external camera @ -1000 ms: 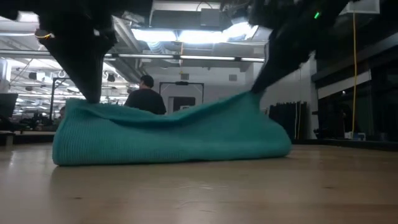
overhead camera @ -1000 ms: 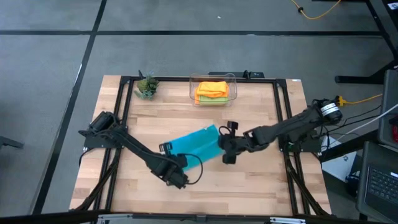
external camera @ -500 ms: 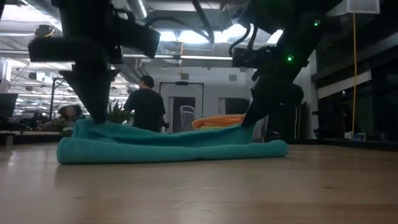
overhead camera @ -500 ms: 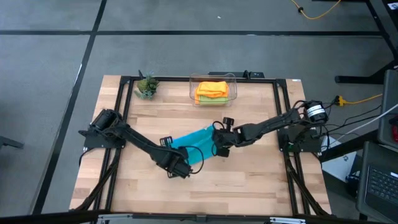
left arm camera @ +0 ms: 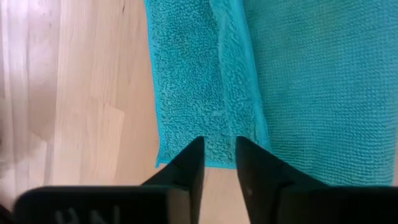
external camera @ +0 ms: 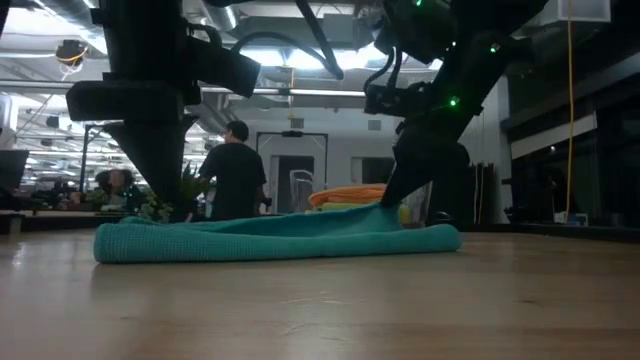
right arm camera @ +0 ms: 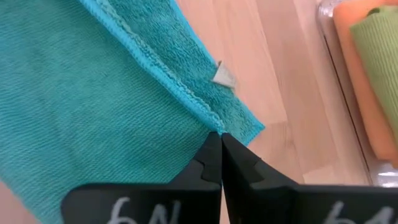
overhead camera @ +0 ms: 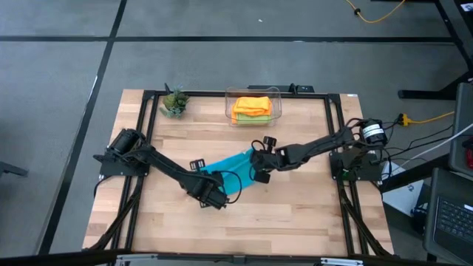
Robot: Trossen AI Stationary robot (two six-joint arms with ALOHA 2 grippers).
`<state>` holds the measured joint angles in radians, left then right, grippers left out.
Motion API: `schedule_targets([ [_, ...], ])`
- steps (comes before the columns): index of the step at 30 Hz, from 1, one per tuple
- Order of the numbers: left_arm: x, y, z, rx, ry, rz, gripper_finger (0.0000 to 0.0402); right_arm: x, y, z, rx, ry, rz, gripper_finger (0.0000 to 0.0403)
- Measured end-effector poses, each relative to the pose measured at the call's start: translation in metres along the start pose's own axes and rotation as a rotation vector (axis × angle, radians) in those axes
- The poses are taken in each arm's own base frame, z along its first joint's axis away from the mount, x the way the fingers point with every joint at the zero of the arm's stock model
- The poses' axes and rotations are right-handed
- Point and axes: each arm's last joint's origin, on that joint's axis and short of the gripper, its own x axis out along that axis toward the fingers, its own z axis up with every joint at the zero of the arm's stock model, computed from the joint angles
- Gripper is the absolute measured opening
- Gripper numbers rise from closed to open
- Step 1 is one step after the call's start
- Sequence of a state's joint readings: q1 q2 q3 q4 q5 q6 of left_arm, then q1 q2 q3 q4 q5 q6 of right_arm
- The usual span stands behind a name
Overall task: Fold microfiber towels
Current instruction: Fold the blue microfiber cloth
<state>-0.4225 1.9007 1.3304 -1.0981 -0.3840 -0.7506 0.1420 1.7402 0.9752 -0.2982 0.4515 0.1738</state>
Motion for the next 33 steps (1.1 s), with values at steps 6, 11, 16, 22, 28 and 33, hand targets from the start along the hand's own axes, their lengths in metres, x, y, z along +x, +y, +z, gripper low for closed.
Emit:
schedule_targets([
  [6, 0.0, 0.0, 0.0, -0.001, -0.001, 0.0, 0.0127, 0.008, -0.007, 0.001, 0.028, 0.006, -0.016, 0.0],
  [11, 0.0, -0.002, 0.0, -0.002, -0.011, -0.008, 0.0133, 0.018, -0.013, 0.004, 0.065, -0.015, -0.028, 0.0],
  [16, -0.001, -0.004, -0.001, 0.001, -0.016, -0.012, 0.0134, 0.03, -0.021, 0.002, 0.083, 0.012, -0.049, 0.0017],
  [22, -0.001, -0.004, 0.0, -0.004, -0.021, -0.018, 0.0135, 0.033, -0.028, 0.001, 0.097, 0.026, -0.051, 0.0091],
  [28, -0.001, -0.005, 0.001, -0.008, -0.027, -0.024, 0.0135, 0.034, -0.029, 0.004, 0.087, 0.011, -0.048, 0.0169],
  [33, 0.002, 0.001, 0.005, -0.028, -0.017, -0.019, 0.0135, 0.03, -0.029, 0.013, 0.068, -0.011, -0.043, 0.0207],
])
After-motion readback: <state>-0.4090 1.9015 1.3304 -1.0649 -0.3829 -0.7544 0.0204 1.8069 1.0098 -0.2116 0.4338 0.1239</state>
